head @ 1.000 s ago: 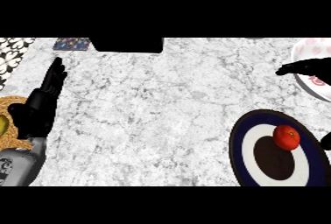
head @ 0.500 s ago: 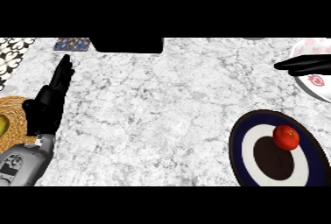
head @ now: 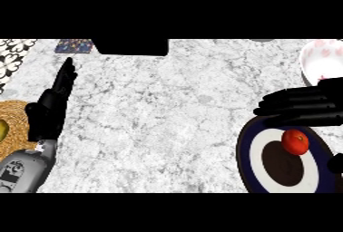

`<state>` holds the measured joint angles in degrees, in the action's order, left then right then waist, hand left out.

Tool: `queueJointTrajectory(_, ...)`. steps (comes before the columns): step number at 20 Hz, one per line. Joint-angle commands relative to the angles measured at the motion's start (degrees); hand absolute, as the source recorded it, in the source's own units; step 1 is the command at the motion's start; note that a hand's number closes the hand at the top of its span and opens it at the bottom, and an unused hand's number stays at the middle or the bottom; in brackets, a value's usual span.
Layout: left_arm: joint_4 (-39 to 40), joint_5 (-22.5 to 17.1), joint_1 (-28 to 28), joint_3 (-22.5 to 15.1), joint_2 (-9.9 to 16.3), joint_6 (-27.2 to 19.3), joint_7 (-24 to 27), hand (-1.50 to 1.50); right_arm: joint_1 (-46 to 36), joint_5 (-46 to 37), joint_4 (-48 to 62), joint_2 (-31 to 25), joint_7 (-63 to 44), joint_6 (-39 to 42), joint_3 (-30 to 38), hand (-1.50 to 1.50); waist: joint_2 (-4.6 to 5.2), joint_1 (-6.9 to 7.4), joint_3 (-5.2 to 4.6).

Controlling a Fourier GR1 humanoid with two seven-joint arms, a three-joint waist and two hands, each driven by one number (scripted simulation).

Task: Pick the eggplant from the plate and place it in the bowl

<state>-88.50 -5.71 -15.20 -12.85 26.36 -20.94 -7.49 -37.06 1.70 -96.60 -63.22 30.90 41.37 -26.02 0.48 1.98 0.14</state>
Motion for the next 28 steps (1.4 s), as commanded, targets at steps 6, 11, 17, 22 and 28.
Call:
queueJointTrajectory(6, -0.6, 0.3, 1.5, 0.8, -0.6, 0.5, 0.6, 0.00, 2.1, -17.2, -0.9, -4.5, 15.1, 0.6, -10.6, -1.50, -0.09, -0.33, -0.07)
queueJointTrajectory(11, 0.2, 1.1, -0.7, 2.6, -0.1, 0.8, -2.0, 0.00, 3.2, -24.2, 1.2, -5.8, 18.1, -5.7, -14.1, -1.50, -0.19, -1.23, -0.10)
queueJointTrajectory(17, -2.4, 2.2, -0.1, 3.1, 0.1, 1.8, -3.3, 0.00, 3.7, -28.5, 5.3, -0.5, 16.3, -9.4, -17.2, -1.50, -0.29, -1.02, -0.11)
queueJointTrajectory(22, -3.3, 3.7, 0.6, 2.5, -1.5, 1.4, -4.1, 0.00, 3.1, -30.3, 9.1, 3.3, 17.0, -10.2, -19.1, -1.50, -0.28, -0.97, -0.11)
queueJointTrajectory(28, 1.3, 1.7, -0.2, 5.9, -2.1, 4.5, -0.4, 0.00, 0.5, -32.2, 10.8, 6.4, 17.3, -8.6, -20.0, -1.50, -0.27, -1.37, -0.17)
